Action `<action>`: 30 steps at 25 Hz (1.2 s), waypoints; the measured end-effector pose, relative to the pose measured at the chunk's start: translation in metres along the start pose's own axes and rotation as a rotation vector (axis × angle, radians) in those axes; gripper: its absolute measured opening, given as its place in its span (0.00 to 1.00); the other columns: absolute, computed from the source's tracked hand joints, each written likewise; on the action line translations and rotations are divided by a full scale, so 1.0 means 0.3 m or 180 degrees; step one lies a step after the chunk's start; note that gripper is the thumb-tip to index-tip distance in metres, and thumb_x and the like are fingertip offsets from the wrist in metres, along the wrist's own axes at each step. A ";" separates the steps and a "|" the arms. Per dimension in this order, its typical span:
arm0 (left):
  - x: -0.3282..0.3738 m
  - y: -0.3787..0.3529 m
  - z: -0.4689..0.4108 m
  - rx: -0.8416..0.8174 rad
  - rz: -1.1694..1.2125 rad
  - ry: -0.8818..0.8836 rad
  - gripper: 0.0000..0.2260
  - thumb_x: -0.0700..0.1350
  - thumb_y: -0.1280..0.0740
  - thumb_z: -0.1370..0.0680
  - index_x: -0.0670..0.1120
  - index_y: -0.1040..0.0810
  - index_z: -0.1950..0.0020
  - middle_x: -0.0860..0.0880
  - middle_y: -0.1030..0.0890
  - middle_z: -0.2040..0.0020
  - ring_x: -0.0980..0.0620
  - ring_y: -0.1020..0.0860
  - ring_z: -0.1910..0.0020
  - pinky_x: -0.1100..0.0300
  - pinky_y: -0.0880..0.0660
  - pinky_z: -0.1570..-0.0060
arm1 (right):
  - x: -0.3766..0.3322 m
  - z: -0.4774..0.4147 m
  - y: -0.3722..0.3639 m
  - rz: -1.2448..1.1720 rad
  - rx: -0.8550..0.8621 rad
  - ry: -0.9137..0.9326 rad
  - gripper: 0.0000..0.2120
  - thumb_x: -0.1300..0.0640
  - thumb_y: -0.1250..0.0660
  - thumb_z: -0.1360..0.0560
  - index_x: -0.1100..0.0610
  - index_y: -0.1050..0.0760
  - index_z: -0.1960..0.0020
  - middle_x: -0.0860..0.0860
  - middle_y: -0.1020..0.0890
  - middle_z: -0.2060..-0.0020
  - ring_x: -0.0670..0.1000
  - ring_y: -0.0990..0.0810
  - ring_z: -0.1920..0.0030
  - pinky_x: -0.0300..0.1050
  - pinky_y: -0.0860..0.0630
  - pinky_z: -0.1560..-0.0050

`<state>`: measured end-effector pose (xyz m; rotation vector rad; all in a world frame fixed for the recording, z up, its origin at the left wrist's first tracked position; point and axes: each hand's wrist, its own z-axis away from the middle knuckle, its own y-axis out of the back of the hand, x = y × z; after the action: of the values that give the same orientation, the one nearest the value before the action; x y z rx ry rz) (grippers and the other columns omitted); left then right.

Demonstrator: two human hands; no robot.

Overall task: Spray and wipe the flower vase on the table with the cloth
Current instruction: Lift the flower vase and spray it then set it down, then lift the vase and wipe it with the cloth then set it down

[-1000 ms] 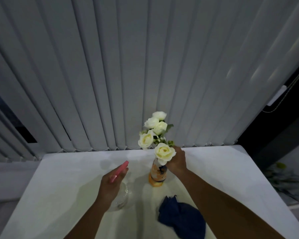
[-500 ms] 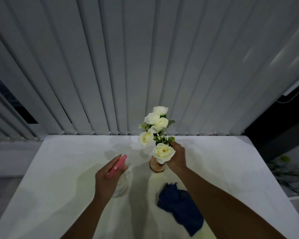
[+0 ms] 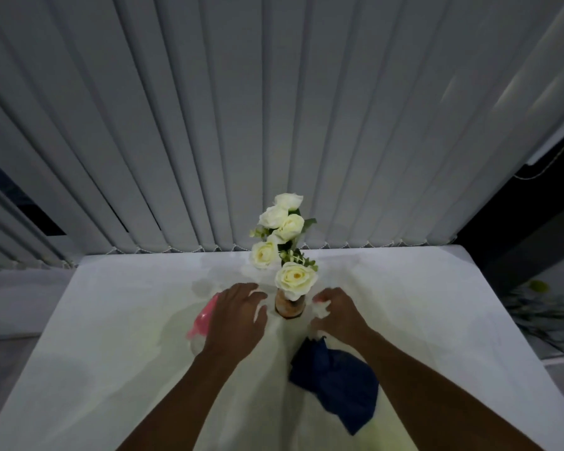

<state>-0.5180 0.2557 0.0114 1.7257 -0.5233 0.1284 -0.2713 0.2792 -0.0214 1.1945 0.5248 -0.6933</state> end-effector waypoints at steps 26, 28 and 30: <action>0.224 0.190 -0.458 0.0471 0.2546 0.0728 0.09 0.50 0.22 0.29 0.62 0.17 0.54 0.54 0.14 0.52 0.61 0.16 0.52 0.56 0.20 0.45 | -0.071 0.026 0.330 -0.1203 0.1427 0.0240 0.12 0.53 0.41 0.16 0.58 0.29 0.55 0.51 0.23 0.64 0.52 0.24 0.62 0.47 0.30 0.62; 0.268 0.300 -0.489 0.0535 0.2525 0.0684 0.11 0.48 0.20 0.29 0.61 0.18 0.54 0.57 0.15 0.55 0.69 0.18 0.57 0.61 0.20 0.50 | -0.268 0.014 0.449 -0.1502 0.1559 0.0679 0.09 0.52 0.41 0.16 0.56 0.30 0.52 0.50 0.23 0.61 0.48 0.23 0.62 0.44 0.29 0.61; 0.313 0.389 -0.515 0.0500 0.2303 0.0661 0.09 0.52 0.22 0.28 0.53 0.15 0.50 0.53 0.13 0.55 0.65 0.17 0.58 0.64 0.22 0.55 | -0.453 0.029 0.517 -0.1680 0.1568 0.1236 0.03 0.54 0.41 0.16 0.53 0.30 0.46 0.47 0.21 0.58 0.39 0.22 0.60 0.36 0.26 0.60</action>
<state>-0.4517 0.3622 0.1865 1.5753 -0.9800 0.8716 -0.2517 0.3313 0.1774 1.6899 1.0594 -1.0872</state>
